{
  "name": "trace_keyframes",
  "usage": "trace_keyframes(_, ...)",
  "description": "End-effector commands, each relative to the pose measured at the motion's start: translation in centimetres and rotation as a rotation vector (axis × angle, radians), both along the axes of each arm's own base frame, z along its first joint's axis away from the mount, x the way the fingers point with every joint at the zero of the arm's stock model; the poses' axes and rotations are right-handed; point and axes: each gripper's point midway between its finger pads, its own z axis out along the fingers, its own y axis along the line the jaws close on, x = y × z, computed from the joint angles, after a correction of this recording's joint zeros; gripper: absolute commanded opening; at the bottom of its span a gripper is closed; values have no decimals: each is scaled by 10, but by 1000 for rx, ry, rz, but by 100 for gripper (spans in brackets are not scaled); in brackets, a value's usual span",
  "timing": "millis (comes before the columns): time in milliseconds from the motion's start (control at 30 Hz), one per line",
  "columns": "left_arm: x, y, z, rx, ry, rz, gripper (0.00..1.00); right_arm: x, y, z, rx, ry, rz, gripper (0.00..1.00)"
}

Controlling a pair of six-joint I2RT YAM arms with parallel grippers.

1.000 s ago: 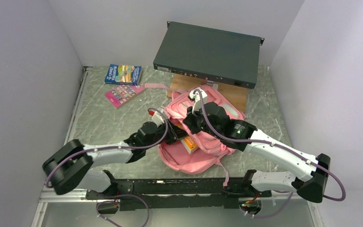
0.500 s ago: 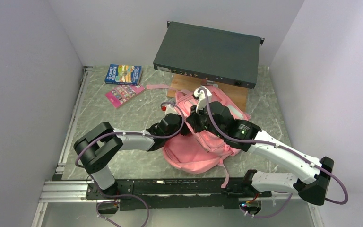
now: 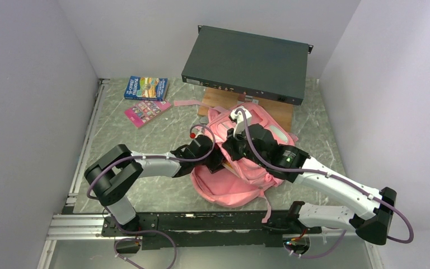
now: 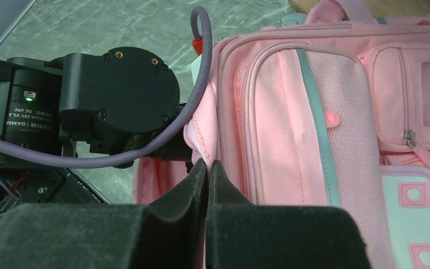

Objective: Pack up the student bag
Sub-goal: Place the book in the student bag.

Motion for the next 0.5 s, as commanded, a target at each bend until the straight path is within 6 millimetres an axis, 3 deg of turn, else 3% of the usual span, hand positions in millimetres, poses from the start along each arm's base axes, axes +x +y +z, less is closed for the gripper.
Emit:
trace_keyframes(0,-14,-3,22,-29,3,-85,78,12,1,52,144,-116,-47,0)
trace_keyframes(300,-31,11,20,14,21,-113,79,10,0,48,150,-116,-39,0)
trace_keyframes(467,-18,13,15,57,-23,-94,49,11,0,49,155,-113,-44,0)
